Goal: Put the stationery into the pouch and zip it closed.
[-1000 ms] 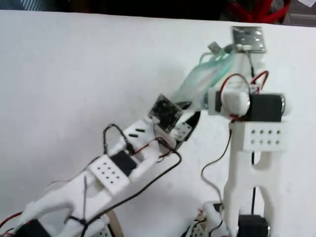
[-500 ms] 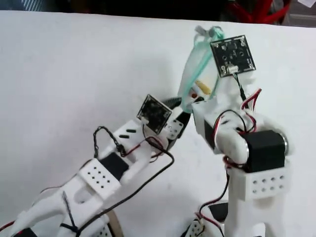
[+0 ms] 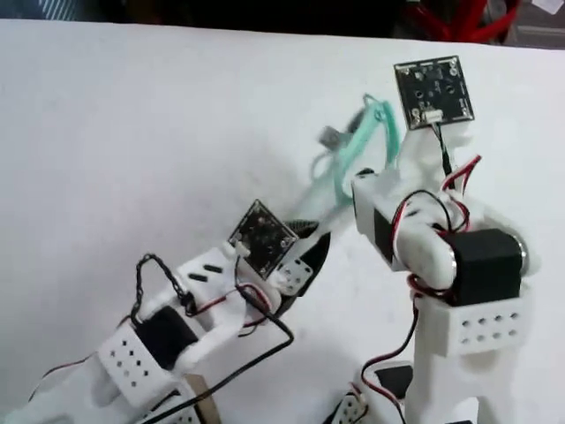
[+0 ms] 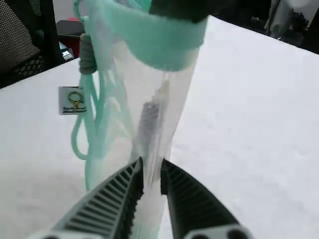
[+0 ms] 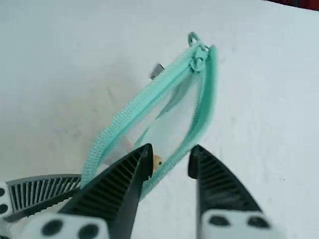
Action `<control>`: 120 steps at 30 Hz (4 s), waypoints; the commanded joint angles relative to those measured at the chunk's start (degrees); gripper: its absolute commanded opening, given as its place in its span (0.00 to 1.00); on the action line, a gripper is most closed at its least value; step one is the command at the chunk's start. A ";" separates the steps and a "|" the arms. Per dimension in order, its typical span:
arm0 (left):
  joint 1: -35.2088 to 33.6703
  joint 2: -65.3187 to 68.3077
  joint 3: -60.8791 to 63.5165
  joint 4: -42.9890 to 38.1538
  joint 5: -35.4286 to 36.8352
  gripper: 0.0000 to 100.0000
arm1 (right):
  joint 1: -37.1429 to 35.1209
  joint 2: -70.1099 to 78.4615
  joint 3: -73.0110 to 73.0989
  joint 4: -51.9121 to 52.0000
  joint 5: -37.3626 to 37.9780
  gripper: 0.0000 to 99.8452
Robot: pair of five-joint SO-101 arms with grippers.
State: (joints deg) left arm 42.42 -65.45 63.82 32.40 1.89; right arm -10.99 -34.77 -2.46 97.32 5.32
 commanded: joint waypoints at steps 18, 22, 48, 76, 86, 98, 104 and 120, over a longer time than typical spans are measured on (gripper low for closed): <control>-1.01 -0.57 0.97 -7.74 8.97 0.25 | -9.98 15.43 -3.78 -0.22 -4.04 0.02; -1.98 -0.48 1.05 -10.29 8.53 0.22 | -10.33 15.69 -6.15 0.92 -3.69 0.02; -9.89 19.82 -0.18 -26.99 0.00 0.03 | -13.41 11.12 2.55 0.84 5.36 0.02; -15.43 19.91 2.11 -26.90 0.35 0.02 | -25.36 -20.26 2.11 -0.66 10.46 0.31; -13.32 17.01 0.53 -18.90 0.00 0.02 | 4.62 -25.71 7.91 -12.62 10.02 0.28; -12.18 1.89 -7.65 9.49 -10.02 0.02 | 21.14 -25.71 21.63 -21.67 4.48 0.19; -11.65 1.54 -6.59 14.86 -10.02 0.02 | 19.47 -25.54 27.87 -22.46 0.00 0.19; -1.71 1.71 4.66 16.70 -20.66 0.02 | 19.30 -3.12 2.90 -5.76 -12.04 0.20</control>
State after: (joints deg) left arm 40.92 -64.40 63.30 47.60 -18.42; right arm 8.79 -41.63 10.64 86.68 -4.53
